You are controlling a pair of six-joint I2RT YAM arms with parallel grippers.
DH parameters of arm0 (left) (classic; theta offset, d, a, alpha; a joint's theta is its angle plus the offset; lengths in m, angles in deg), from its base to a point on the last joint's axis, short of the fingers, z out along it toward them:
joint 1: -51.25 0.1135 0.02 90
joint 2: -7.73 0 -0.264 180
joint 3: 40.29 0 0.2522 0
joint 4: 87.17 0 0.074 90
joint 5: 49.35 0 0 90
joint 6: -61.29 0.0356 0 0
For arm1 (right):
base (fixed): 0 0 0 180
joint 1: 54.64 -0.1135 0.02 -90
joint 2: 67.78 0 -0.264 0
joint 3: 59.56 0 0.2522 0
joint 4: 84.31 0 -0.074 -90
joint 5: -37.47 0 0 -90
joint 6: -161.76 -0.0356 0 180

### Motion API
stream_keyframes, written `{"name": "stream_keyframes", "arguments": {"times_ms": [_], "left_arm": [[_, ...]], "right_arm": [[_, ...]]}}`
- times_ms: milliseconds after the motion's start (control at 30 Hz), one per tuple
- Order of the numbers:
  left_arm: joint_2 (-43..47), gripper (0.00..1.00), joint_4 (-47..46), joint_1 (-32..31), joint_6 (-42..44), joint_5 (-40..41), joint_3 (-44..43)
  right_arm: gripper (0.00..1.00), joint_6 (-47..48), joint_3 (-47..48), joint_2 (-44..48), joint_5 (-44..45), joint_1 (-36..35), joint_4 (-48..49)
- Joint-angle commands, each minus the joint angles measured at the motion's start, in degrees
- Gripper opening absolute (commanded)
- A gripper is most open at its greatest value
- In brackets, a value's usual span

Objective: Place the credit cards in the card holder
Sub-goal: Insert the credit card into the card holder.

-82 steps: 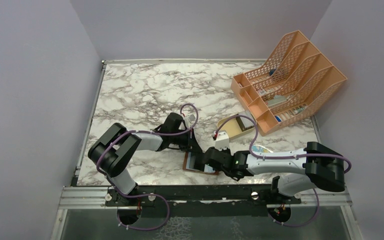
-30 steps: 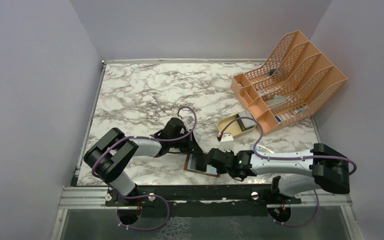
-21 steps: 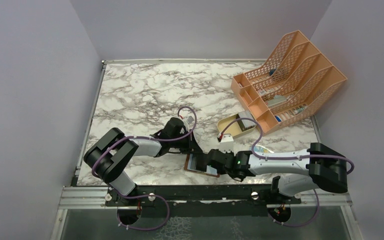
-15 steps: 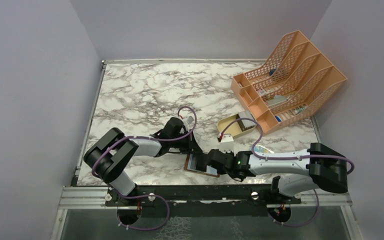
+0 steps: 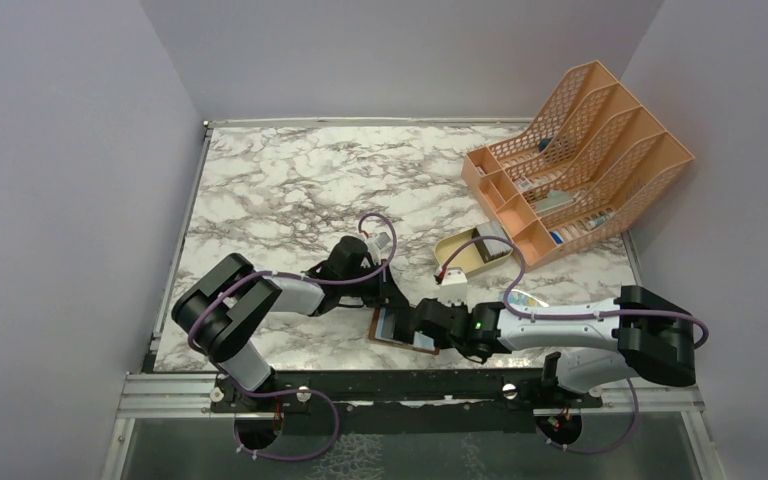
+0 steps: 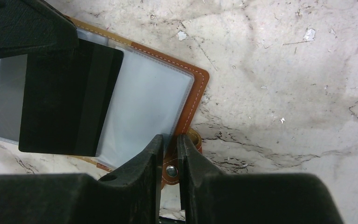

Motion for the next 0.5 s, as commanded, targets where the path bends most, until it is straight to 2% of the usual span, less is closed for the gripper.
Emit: {"name": "stream_keyframes", "arguments": {"times_ms": [0,467], "left_arm": [[-1.15,0.0,-2.64,-0.58,1.02,-0.74,0.51],[-3.25,0.0,-4.55,-1.23,-0.2,-0.67,1.08]], "right_arm": [[0.17,0.28,-2.23,-1.17,-0.33,0.03,-0.06],[0.16,0.28,-2.35,-1.32,-0.34,0.08,0.31]]}}
